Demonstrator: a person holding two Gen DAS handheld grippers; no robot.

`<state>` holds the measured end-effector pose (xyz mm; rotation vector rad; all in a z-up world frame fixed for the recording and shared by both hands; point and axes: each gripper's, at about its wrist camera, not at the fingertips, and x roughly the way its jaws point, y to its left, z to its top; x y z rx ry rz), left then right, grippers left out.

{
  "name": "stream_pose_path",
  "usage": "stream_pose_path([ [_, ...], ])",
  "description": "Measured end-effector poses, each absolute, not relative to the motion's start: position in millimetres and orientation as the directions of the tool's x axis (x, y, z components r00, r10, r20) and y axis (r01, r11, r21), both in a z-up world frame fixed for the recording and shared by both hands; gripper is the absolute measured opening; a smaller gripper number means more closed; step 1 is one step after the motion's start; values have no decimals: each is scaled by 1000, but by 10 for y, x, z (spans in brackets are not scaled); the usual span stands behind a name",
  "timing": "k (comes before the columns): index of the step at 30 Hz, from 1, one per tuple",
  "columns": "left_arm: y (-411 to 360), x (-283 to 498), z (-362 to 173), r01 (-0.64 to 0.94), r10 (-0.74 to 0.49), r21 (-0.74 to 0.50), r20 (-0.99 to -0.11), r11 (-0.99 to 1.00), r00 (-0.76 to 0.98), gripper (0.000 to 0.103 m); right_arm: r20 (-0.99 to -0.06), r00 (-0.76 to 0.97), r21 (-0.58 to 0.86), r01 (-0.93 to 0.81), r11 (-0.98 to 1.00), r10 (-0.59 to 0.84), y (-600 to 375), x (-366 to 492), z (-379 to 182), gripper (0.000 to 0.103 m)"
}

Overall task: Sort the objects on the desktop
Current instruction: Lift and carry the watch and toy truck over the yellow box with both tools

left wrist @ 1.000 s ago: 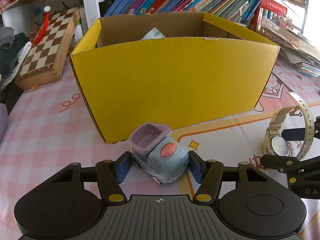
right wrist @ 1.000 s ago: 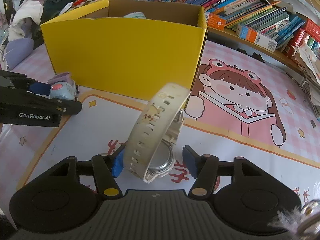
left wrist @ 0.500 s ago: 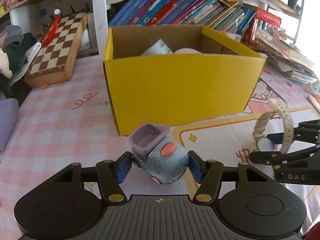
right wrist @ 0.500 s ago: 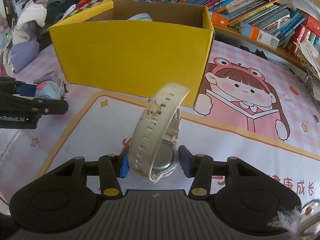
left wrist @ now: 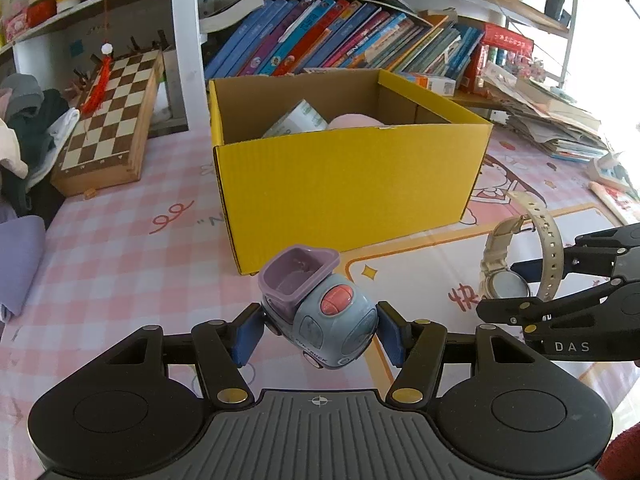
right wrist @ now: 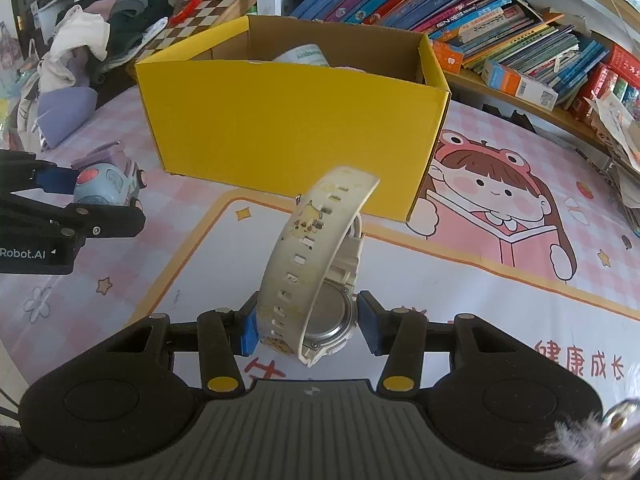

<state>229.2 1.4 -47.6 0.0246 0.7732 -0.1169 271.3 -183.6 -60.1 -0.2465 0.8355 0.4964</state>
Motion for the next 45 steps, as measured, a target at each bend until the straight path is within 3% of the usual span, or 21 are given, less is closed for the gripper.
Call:
stream_pose_path([
  [35, 14, 1894, -374, 243, -188, -16, -683, 970, 706, 60, -754, 590, -15, -453, 891, 288, -1818, 2216, -443, 46],
  [45, 61, 1925, -173, 250, -188, 9, -633, 968, 751, 60, -718, 623, -12, -457, 889, 310, -1786, 2300, -217, 46],
])
